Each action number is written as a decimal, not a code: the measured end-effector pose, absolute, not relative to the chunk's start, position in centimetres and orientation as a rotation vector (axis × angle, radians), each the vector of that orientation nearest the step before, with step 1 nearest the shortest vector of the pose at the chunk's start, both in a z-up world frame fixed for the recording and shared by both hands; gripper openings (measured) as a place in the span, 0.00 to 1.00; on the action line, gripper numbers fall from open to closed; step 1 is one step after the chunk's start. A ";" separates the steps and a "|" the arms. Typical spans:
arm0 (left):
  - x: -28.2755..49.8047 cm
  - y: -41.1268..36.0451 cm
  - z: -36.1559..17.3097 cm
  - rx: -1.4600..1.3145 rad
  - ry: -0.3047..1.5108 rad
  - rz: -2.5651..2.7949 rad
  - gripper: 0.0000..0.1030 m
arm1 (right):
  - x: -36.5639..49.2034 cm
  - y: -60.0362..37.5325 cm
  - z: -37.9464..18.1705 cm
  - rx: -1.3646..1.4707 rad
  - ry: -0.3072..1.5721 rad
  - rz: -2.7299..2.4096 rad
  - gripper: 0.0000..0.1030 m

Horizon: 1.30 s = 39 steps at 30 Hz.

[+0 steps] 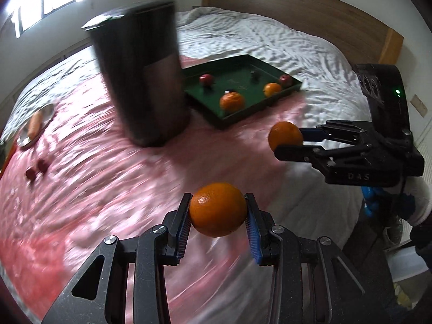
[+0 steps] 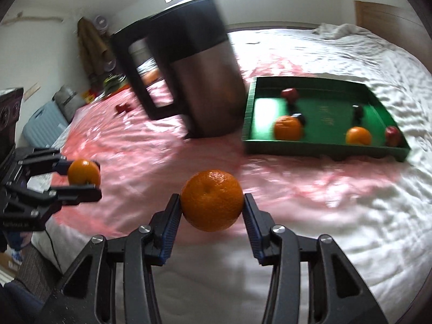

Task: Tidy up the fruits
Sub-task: 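Carry both tangerines in the tools over to the green tray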

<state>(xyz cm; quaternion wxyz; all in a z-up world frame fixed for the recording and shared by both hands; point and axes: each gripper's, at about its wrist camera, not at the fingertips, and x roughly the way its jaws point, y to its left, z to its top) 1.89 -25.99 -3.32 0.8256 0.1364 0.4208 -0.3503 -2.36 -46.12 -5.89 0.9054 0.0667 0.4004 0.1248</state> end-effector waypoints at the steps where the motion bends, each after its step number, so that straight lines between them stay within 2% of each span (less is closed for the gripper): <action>1: 2.0 -26.9 -3.3 0.291 0.894 -0.759 0.32 | -2.2 -46.9 -6.0 0.145 0.821 0.248 0.78; 16: 6.5 -38.8 -4.1 0.356 0.866 -0.840 0.32 | 2.9 -57.5 -7.2 0.203 0.733 0.120 0.78; 23: 11.3 -43.3 -4.7 0.321 0.870 -0.780 0.32 | 6.8 -60.9 -7.2 0.202 0.717 0.062 0.78; 31: 16.8 -47.5 -6.7 0.306 0.877 -0.676 0.32 | 11.3 -63.5 -8.2 0.173 0.749 -0.008 0.78; 39: 18.8 -49.7 -9.1 0.308 0.895 -0.612 0.32 | 13.3 -64.7 -9.3 0.171 0.765 -0.061 0.78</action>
